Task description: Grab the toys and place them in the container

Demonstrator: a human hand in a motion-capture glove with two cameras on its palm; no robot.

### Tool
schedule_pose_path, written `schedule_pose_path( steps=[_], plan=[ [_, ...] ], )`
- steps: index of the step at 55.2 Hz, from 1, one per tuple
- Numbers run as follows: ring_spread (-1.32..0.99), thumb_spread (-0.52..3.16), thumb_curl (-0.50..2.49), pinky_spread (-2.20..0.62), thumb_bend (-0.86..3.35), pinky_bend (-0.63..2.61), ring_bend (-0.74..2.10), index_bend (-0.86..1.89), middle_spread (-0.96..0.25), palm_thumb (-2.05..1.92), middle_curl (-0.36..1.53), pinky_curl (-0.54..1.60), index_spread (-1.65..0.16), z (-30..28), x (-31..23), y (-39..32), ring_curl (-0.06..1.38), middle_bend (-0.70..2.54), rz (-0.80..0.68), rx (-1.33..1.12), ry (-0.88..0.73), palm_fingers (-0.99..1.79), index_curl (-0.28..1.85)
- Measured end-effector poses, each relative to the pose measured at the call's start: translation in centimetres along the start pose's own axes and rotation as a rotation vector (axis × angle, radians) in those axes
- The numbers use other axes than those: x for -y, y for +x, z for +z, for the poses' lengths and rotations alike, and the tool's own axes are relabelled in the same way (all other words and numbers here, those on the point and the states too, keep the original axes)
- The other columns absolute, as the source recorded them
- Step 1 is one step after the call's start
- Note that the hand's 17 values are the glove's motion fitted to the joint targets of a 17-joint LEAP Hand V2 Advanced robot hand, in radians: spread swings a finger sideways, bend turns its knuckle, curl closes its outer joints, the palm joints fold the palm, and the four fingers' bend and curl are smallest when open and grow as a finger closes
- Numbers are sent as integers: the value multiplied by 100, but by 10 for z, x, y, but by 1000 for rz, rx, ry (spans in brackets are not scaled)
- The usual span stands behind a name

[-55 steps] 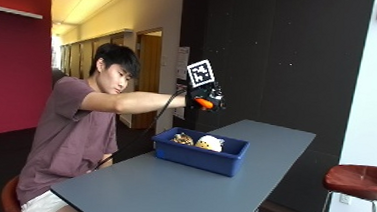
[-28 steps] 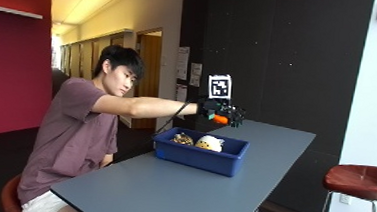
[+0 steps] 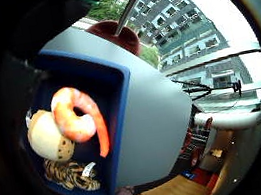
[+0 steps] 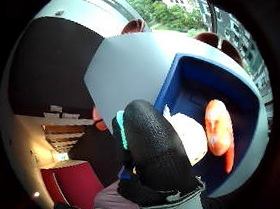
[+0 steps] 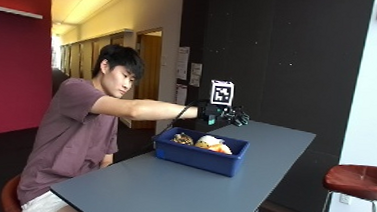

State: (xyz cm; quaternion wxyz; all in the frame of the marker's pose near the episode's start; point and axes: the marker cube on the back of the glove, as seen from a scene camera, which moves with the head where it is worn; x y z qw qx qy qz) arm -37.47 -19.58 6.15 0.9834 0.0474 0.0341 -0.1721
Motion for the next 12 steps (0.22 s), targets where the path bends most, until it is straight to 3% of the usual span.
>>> schedule_pose_path(
  steps=[5,12],
  plan=[
    [2,119,25,2,-9,77,55,9,-3,-13,35,45,-24,0,0,6,22,15,64,-28,10,-21,47],
    [2,120,22,2,-9,74,51,11,-3,-13,33,43,-23,-2,-4,6,21,15,43,-33,20,-19,42]
  ],
)
